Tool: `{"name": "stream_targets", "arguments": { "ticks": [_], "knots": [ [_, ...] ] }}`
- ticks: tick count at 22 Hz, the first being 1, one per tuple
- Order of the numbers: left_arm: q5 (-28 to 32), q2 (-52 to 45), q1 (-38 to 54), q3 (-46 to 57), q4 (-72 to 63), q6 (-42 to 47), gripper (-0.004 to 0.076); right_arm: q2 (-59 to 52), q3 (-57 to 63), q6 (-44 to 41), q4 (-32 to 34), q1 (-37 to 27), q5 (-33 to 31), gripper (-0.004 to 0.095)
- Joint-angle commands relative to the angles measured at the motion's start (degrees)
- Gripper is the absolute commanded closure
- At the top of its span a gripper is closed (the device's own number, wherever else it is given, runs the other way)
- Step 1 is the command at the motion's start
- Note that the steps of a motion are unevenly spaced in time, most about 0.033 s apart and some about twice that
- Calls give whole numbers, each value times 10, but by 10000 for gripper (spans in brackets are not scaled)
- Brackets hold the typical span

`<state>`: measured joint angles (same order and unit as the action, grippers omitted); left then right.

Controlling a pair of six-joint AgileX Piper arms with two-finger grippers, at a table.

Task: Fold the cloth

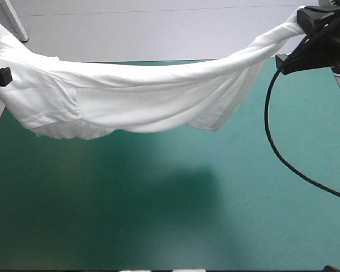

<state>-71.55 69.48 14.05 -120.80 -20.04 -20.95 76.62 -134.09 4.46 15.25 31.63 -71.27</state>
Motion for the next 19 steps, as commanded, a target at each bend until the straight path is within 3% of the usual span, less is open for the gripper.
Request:
{"name": "stream_targets", "arguments": {
  "ticks": [1, 6, 10, 14, 19],
  "knots": [
    [-22, -28, 0, -1, -13, 24, 705, -18, -2, 0, -1, -1, 36, 925],
    [-22, -52, 0, 105, -19, 22, 705, -18, 37, 0, -21, -1, 36, 925],
    [4, -57, 0, 249, -36, -7, 705, -10, 165, -16, -11, -1, 51, 925],
    [129, -30, 0, 401, -59, -56, 705, 31, 305, -39, 7, -2, 193, 925],
    [222, 44, 0, 443, -144, -149, 705, 120, 345, -65, 16, -21, 299, 925]
  ]
}}
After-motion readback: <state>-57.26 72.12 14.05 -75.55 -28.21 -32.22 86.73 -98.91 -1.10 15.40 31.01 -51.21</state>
